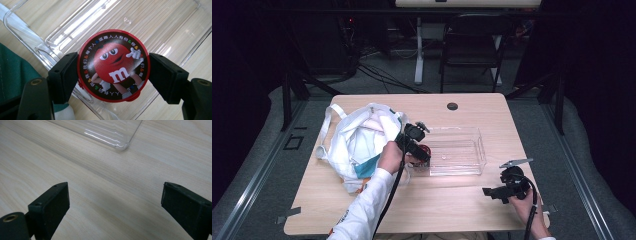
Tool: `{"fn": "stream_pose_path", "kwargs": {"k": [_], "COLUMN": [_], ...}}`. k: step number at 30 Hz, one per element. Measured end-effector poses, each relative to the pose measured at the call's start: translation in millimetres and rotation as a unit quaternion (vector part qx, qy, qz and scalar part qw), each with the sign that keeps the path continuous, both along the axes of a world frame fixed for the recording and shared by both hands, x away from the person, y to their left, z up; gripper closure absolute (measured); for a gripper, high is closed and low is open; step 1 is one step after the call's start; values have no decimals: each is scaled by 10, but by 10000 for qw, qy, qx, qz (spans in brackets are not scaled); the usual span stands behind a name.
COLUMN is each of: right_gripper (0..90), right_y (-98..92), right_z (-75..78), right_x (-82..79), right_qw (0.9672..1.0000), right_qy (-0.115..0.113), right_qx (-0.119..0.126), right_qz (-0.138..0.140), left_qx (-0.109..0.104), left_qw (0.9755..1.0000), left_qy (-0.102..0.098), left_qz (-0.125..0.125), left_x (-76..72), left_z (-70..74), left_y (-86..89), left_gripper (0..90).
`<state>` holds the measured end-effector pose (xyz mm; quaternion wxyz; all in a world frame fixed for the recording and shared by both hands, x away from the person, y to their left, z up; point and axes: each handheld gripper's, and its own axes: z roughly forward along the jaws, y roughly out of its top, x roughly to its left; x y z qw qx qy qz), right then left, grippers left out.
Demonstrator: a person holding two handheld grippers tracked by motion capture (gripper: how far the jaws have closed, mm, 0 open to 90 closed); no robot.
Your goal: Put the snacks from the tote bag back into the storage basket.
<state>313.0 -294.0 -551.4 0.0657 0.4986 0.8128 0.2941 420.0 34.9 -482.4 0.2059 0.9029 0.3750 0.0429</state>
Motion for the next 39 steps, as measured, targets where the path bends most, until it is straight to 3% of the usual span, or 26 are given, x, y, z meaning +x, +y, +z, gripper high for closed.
{"fn": "stream_pose_path", "kwargs": {"k": [20,23,29,39], "right_gripper": [77,77,77,77], "right_y": [-13,-34,-57,-50], "right_z": [6,8,13,19], "right_x": [-23,-42,-70,-76], "right_qw": [10000,10000,10000,10000], "right_qy": [-19,-8,-5,-9], "right_qx": [9,35,10,15], "right_qz": [16,15,-66,-70], "left_qx": [104,103,12,-207], "left_qw": [9999,9997,9988,9962], "left_qy": [-84,-192,-466,-822], "left_qz": [69,99,177,176], "left_x": [-73,-82,-98,-156], "left_z": [-80,-54,74,434], "left_y": [-33,-38,-21,161], "left_gripper": [268,261,191,126]}}
